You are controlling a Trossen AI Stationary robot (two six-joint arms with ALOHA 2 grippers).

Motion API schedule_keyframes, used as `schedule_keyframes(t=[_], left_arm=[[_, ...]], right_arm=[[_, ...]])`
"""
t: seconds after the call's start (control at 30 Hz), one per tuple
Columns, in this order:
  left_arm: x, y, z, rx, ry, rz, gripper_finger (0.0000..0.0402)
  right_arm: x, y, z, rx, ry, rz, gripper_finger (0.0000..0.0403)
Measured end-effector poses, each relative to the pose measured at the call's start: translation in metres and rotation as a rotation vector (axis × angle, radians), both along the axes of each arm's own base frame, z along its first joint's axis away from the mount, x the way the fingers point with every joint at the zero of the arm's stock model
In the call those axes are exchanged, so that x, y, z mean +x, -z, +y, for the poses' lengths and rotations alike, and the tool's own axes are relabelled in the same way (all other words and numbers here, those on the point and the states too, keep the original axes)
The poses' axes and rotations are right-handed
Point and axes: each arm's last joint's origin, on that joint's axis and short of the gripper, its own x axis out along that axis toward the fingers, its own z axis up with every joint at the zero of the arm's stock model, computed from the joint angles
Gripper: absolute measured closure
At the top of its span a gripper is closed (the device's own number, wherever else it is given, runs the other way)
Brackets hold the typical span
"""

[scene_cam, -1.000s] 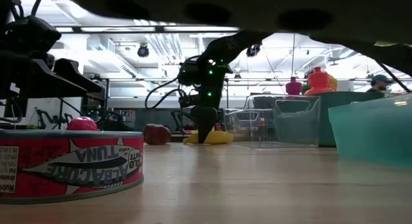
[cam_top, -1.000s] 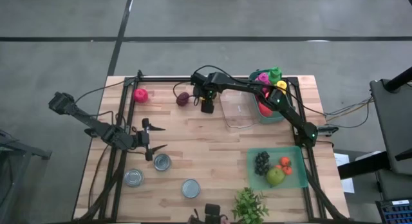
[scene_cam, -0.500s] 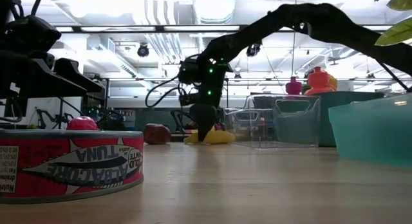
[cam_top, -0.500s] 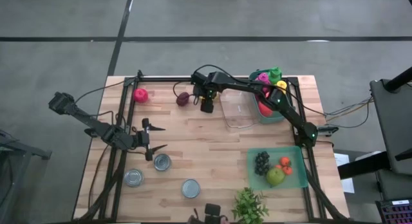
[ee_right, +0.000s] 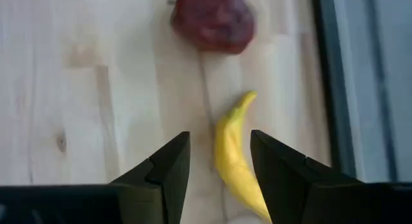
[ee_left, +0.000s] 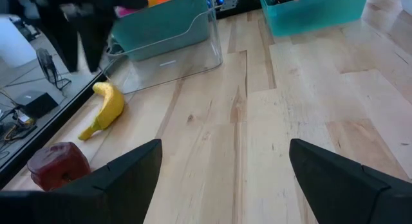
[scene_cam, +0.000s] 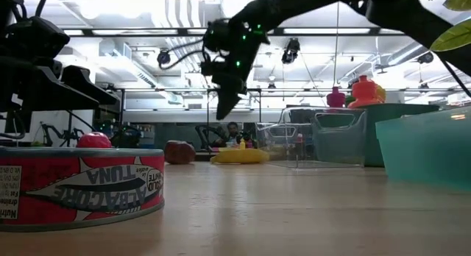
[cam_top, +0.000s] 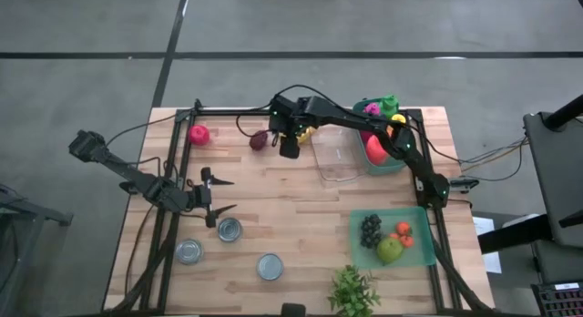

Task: Pick & Place Food Item
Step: Put the banana into the green transparent bin

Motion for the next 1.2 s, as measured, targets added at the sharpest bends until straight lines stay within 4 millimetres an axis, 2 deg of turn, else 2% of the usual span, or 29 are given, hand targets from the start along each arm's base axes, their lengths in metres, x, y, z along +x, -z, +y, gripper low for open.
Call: schedule_keyframes(t=[0.1,0.3,0.7,0.97,1.2], left_arm=[[0.000,0.000,0.000,0.000,0.000,0.000,0.0058],[0.000,0.000,0.000,0.000,0.000,0.000,0.0058],[0.000,0.000,0.000,0.000,0.000,0.000,0.0058],[0.000,0.000,0.000,0.000,0.000,0.000,0.0058],[0.000,0.000,0.000,0.000,0.000,0.000,0.0058]], right_arm=[[-0.001,-0.008,0.003,-0.013,-0.006,-0.015,0.0246],[-0.002,-0.004,0.003,-0.011,-0.008,-0.004,0.0246],[-0.009,0.026,-0.013,-0.028,-0.057,0.046,0.0246],[-0.009,0.045,-0.013,-0.058,-0.167,0.046,0.0246],[-0.013,0.062,-0.017,-0.058,-0.158,0.048,0.0246]])
